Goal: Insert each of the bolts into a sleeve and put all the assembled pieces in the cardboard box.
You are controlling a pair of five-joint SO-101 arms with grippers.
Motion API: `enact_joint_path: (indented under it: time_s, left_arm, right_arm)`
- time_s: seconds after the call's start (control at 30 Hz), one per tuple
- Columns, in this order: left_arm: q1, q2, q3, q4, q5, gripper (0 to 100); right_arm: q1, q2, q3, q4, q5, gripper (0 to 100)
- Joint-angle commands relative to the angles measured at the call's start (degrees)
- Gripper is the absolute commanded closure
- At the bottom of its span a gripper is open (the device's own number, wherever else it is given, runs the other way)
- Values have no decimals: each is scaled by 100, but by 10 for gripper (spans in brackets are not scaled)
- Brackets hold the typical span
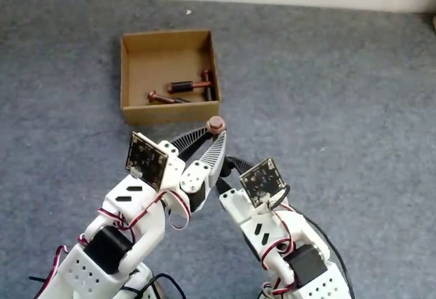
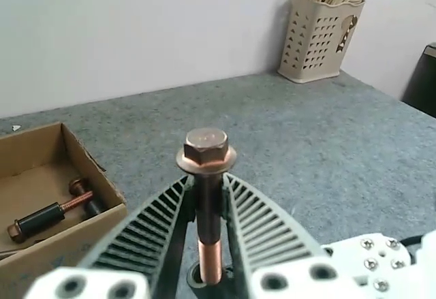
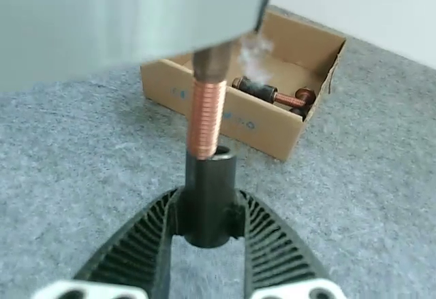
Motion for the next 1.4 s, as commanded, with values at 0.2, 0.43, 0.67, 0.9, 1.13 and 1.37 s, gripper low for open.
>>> enact_joint_path:
  time_s: [0.2, 0.43, 0.67, 0.9, 1.13, 1.37]
  left_arm:
    - [31, -22, -22, -158, 0, 994]
    - [-22, -22, -4, -167, 0, 994]
    - [-31, -22, 48, -176, -9, 994]
    - [-382, -66, -198, -369, 0, 994]
    - [-400, -66, -303, -404, 9, 994]
    - [-180, -66, -277, -378, 0, 994]
  right_arm:
    - [-48, -119, -356, 145, 35, 992]
    - [-48, -119, -356, 145, 35, 992]
    - [-48, -119, -365, 136, 44, 992]
    - [-57, -110, -453, -497, 53, 992]
    - [-136, -110, -418, -927, 53, 992]
    - [-295, -110, -418, -927, 53, 992]
